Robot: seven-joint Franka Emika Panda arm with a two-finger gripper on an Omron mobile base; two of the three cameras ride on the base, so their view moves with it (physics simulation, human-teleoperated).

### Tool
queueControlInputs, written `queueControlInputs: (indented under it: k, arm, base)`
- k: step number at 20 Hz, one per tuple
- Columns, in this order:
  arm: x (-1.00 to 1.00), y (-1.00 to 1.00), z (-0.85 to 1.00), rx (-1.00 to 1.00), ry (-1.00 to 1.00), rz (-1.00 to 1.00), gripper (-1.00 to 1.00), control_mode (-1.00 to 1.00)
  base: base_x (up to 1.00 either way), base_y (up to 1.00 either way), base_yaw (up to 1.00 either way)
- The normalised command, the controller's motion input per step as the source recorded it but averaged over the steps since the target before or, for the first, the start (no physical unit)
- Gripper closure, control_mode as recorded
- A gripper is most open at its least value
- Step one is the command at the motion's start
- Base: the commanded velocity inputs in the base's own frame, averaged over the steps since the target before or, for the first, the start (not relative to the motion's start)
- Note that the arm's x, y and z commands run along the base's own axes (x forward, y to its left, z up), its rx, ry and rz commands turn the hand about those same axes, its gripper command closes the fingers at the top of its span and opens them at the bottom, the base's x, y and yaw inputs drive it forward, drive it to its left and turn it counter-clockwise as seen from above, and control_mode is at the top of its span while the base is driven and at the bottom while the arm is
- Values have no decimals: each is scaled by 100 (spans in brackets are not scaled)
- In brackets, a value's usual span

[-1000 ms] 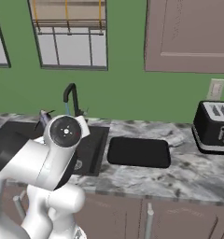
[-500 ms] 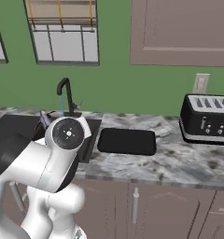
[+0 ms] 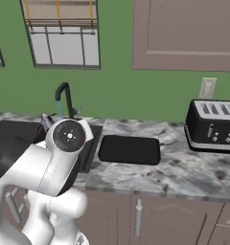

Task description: Take the fish out of the fridge, briefly rinse it in the sink, and place it on the tray next to the sink.

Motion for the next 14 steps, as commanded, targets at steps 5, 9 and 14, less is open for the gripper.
queueControlInputs:
  k: [5,9,14]
  arm:
    - [0,0,0,0,0,0,100,100]
    - [0,0,0,0,0,0,100,100]
    - [47,-9,-9,0,9,0,100,-100]
  base:
    - [19,-3,0]
    - [53,-6,0]
    - [25,-1,0]
